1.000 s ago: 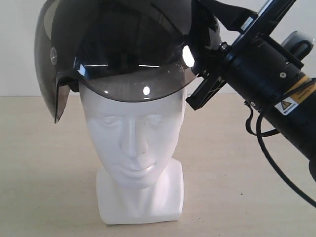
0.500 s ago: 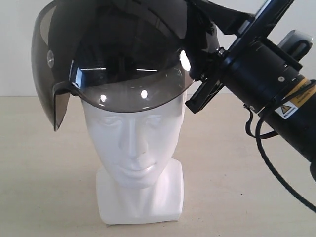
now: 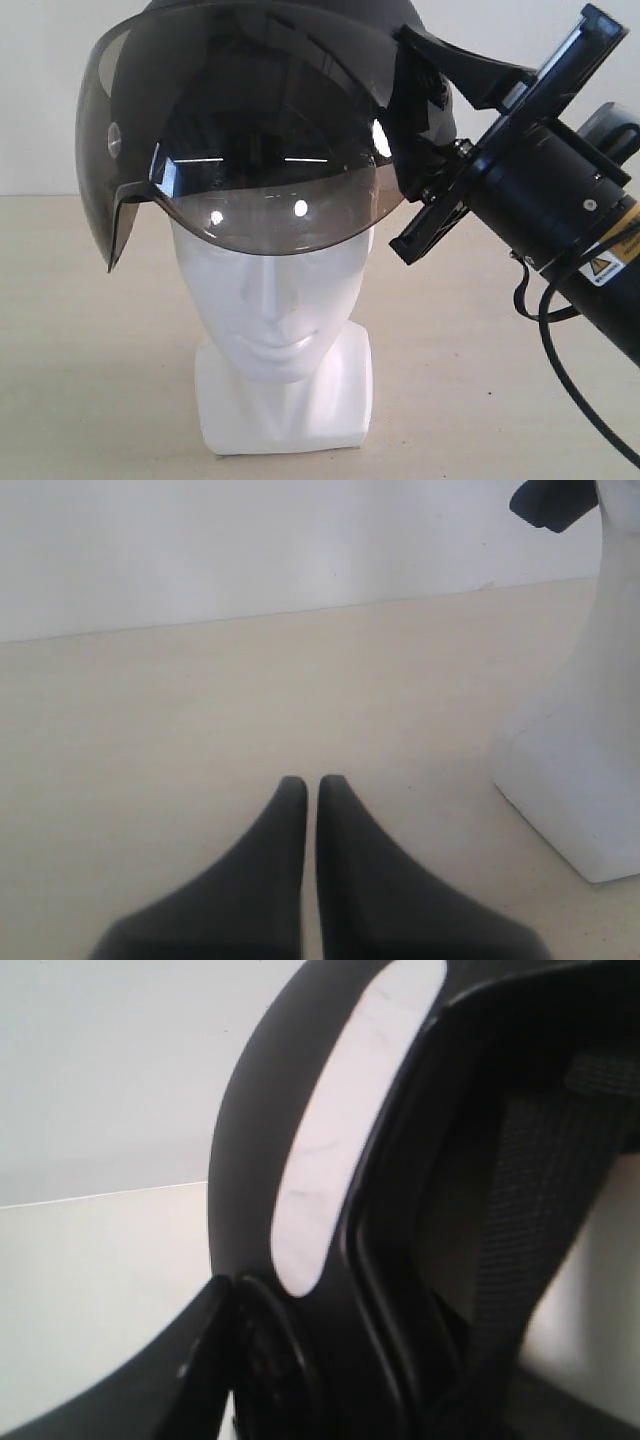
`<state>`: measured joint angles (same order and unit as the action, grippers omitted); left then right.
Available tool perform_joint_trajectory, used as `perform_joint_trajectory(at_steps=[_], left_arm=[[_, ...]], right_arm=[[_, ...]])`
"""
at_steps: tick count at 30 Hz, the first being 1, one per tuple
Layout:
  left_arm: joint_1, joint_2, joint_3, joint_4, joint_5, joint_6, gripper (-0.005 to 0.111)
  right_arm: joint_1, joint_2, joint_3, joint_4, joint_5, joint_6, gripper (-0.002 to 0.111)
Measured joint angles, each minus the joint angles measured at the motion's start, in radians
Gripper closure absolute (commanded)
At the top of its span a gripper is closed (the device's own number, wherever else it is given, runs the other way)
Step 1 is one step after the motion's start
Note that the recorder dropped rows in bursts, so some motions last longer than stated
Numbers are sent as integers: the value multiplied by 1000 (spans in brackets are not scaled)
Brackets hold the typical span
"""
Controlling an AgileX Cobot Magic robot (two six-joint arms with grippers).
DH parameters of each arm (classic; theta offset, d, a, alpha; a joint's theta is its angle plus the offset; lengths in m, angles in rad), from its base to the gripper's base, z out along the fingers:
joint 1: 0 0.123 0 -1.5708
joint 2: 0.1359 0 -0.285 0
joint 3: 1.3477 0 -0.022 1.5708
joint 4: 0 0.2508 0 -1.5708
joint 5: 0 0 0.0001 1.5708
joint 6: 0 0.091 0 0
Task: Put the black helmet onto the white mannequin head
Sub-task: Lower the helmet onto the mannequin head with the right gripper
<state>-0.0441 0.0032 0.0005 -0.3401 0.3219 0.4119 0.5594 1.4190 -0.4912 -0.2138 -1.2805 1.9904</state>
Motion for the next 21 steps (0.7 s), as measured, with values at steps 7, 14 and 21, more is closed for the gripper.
perform_joint_trajectory(at_steps=[7, 14, 21], left_arm=[[0, 0, 0, 0, 0, 0, 102], [0, 0, 0, 0, 0, 0, 102], [0, 0, 0, 0, 0, 0, 102]], right_arm=[[0, -4, 20, 8, -6, -19, 108], [0, -10, 22, 2, 6, -28, 108], [0, -14, 22, -13, 24, -46, 97]])
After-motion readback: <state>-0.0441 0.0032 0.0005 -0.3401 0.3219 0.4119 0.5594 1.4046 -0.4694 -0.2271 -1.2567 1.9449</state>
